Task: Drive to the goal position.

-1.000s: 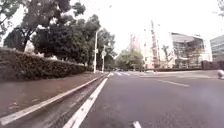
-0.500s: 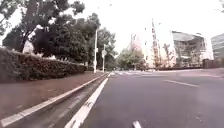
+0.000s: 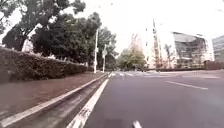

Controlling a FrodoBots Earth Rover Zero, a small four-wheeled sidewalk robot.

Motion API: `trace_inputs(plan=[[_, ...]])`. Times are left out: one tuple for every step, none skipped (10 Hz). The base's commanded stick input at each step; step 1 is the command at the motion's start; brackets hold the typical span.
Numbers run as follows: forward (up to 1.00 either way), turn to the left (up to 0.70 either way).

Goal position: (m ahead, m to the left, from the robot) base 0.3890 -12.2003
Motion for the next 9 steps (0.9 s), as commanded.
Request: trace_inputs(plan=[[0.45,0.00],[0.45,0.00],[0.45,0.00],[0.45,0.00],[0.45,0.00],[0.45,0.00],[0.45,0.00],[0.45,0.00],[0.45,0.00]])
